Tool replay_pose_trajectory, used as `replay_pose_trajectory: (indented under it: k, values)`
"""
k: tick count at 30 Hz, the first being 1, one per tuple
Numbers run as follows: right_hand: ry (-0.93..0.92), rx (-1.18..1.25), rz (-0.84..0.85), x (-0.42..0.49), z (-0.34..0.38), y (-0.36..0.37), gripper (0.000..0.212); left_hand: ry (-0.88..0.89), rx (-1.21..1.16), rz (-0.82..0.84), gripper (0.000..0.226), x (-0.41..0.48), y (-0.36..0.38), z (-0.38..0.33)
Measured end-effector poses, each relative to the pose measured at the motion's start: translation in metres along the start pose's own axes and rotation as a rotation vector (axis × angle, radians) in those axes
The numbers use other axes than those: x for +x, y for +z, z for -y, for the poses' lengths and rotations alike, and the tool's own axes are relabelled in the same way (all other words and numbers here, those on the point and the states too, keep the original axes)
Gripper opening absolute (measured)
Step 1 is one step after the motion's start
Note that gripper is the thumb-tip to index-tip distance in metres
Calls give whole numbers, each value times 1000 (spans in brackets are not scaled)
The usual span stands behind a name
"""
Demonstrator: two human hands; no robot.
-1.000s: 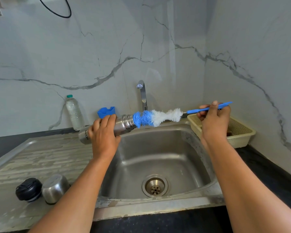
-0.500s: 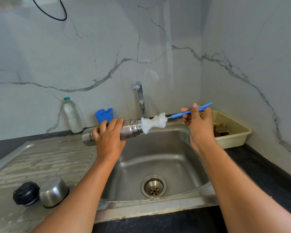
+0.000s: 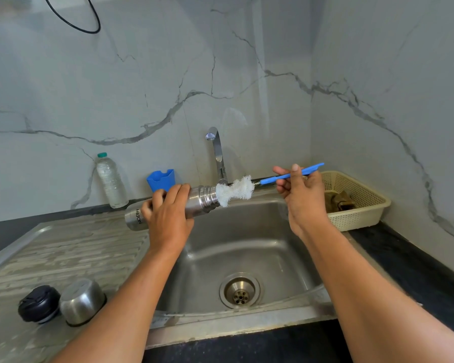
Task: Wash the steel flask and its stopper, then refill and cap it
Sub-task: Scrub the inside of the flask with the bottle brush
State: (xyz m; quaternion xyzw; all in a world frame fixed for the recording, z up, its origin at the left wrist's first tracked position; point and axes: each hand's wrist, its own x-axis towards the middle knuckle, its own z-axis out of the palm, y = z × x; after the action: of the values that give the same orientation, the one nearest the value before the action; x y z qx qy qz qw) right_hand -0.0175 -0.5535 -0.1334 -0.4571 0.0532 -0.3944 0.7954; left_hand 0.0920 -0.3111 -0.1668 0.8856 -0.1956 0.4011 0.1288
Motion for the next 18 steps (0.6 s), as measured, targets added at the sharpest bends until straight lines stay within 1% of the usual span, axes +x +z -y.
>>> replay_pose_trajectory:
  k: [8,12,16,18]
  values:
    - [7,0,8,0,-3,1,9,11,-3,13,85,0,0,-1]
    - [25,4,21,1,-6,1,16,11,0,0,85,0,-1,1]
    - [16,-53,89,-10,-15,15,13,70,-13,2,86,0,-2,-13]
    - [15,-109,131,-20,-20,24,16,87,-10,-10,85,1,-3,-25]
